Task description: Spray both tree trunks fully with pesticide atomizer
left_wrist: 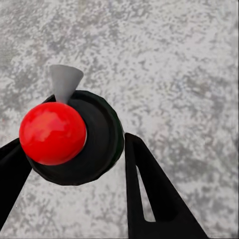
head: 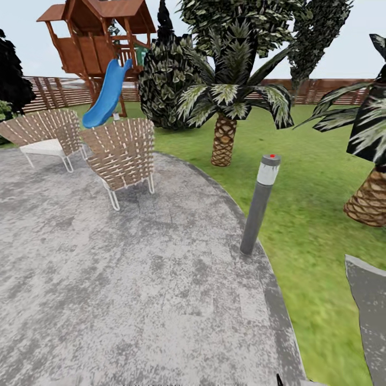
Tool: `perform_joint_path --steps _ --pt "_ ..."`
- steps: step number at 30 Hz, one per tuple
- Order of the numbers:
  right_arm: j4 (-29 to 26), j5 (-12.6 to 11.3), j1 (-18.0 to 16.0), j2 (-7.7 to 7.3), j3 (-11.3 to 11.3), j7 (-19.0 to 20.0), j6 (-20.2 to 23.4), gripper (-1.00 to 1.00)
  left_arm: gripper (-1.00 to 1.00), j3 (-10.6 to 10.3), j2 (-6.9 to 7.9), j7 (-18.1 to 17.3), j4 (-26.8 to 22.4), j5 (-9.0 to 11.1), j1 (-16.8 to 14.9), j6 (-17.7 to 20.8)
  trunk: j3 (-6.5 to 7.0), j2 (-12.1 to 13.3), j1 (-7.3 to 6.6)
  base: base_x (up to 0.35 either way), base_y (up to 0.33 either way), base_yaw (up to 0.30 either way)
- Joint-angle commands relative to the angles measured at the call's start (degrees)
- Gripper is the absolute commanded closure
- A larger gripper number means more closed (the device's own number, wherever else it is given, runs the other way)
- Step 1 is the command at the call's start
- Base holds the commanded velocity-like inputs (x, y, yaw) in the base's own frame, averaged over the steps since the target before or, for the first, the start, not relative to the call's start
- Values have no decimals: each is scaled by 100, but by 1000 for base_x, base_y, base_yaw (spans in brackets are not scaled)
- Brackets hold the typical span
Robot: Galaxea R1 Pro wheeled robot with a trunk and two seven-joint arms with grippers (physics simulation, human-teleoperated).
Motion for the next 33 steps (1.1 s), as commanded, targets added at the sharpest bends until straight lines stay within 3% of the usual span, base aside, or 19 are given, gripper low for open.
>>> perform_joint_path --steps 1,14,26,33 --pt "8 1 -6 1 -4 3 -20 -100 100 22 -1 -1 2 -23 -2 -19 -4 -2 -3 -190 -239 -300" --pt "8 1 -6 1 -4 3 -20 -100 100 22 -9 -1 2 -23 -2 -19 -4 -2 -3 -207 -226 -300" --pt "8 1 -4 1 -4 4 -20 -100 100 31 -10 -1 5 -23 -2 -19 -4 -2 -3 -16 -251 -300" --pt "8 1 -5 1 -4 3 -20 -100 100 31 -9 -1 18 -23 -2 -19 -4 -2 -3 0 -37 -300"
